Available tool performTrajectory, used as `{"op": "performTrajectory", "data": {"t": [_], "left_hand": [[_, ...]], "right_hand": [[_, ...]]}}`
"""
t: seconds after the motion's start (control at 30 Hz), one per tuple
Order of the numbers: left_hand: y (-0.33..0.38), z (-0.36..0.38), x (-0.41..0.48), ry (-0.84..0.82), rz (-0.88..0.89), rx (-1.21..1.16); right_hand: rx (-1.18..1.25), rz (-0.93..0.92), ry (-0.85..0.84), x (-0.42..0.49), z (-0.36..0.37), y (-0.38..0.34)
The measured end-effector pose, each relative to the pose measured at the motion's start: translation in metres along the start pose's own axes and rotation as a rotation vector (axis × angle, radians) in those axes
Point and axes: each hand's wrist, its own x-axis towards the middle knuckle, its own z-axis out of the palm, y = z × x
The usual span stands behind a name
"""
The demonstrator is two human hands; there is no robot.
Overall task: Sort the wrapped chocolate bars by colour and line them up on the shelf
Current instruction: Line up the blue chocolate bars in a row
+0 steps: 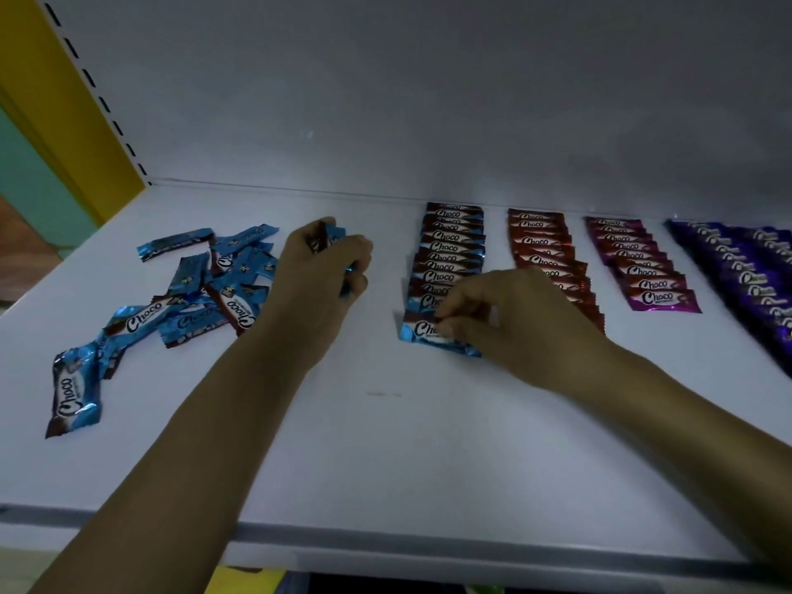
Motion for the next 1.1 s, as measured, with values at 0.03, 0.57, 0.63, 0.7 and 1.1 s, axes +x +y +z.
{"op": "performTrajectory", "data": {"t": [0.03,0.57,0.63,0.7,1.1], "left_hand": [[0.001,0.000,0.000,0.009,-0.059,-0.086],[0.004,0.009,-0.019,-0.254,0.286,0.542],[0.003,0.012,-0.022,-0.316,0.301,0.541],[0.004,0.013,-0.025,-0.339,0.298,0.533],[0.000,0.007,-0.010,-0.077,0.260,0.400]], "right_hand": [[-0.046,0.000,0.038,0.002,0.001,0.002],[0.642,0.034,0.249,0.008,-0.008,-0.020],[0.828,0.094,0.224,0.009,-0.013,-0.022],[0.952,0.178,0.223,0.010,-0.013,-0.021],[0.893,0.282,0.194,-0.003,-0.017,-0.004]]}}
